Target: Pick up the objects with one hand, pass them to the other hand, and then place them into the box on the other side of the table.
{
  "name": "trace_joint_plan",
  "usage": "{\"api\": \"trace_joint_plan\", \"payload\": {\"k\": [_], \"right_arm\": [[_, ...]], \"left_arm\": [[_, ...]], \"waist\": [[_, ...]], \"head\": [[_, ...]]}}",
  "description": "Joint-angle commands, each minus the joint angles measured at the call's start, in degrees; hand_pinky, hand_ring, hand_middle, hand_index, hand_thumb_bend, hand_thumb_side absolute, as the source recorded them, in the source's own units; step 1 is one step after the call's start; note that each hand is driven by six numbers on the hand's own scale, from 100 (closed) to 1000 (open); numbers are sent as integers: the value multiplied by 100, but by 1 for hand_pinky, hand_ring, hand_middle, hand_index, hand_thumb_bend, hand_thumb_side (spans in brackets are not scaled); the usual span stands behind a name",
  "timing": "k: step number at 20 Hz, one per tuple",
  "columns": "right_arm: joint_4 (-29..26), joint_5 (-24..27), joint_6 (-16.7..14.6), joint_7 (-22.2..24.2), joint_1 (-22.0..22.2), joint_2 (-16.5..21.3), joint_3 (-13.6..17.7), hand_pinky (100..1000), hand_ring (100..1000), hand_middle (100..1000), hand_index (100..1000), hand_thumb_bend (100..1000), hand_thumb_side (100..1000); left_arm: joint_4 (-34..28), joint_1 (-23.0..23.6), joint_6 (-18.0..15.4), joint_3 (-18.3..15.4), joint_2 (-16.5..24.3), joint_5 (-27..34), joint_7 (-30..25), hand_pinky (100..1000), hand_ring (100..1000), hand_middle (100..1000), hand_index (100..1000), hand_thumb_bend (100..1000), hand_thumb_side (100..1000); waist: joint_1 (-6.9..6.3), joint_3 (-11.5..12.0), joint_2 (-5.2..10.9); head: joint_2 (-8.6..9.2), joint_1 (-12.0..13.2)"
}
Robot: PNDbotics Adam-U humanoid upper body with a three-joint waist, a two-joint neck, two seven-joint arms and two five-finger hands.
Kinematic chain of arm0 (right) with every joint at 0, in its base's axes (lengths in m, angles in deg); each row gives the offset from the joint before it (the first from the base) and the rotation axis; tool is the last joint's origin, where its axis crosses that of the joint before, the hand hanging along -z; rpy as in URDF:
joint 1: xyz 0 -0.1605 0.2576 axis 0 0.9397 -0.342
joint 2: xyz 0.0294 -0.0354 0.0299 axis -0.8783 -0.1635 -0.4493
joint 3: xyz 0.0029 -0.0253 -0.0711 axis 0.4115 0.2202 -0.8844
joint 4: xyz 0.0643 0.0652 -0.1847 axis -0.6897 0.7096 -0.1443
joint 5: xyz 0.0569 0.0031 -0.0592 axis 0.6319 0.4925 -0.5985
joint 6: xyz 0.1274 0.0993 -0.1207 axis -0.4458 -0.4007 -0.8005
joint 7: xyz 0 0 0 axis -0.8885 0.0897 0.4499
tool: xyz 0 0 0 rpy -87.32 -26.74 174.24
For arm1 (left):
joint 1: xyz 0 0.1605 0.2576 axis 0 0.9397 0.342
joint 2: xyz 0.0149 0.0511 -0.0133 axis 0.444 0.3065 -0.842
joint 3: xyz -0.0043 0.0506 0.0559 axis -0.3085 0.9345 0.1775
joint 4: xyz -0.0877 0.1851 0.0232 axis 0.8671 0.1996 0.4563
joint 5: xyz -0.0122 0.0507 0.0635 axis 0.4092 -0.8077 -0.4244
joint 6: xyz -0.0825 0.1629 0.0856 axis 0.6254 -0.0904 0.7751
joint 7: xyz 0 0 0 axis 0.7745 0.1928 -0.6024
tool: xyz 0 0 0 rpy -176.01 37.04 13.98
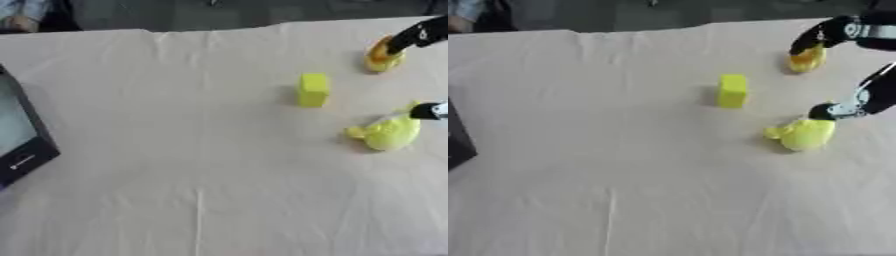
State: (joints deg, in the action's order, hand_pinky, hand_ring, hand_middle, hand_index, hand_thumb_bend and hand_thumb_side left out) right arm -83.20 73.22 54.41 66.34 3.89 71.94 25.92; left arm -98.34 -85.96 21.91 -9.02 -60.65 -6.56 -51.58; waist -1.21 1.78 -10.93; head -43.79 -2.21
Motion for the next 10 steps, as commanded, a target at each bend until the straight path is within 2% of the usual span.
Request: {"api": "trace_joint_plan", "payload": {"k": [1, 6, 10], "right_arm": [[-32, -216, -103, 244, -15, 244, -1, 951, 952, 914, 893, 491, 246], [152, -545, -246, 531, 38, 189, -174, 951, 950, 913, 893, 495, 252], [335, -1044, -304, 413, 58, 44, -263, 947, 934, 902, 891, 520, 231]], "left_arm": [[-116, -46, 2, -72, 227, -17, 24, 831, 848, 898, 928, 889, 611], [-118, -47, 3, -63, 217, -11, 15, 831, 847, 899, 928, 888, 611], [-125, -34, 3, -64, 201, -1, 15, 830, 847, 899, 928, 887, 610]], "waist": [[59, 4, 138], [55, 22, 133], [46, 31, 123]], "head": [[-33, 6], [-33, -9], [-33, -22]]}}
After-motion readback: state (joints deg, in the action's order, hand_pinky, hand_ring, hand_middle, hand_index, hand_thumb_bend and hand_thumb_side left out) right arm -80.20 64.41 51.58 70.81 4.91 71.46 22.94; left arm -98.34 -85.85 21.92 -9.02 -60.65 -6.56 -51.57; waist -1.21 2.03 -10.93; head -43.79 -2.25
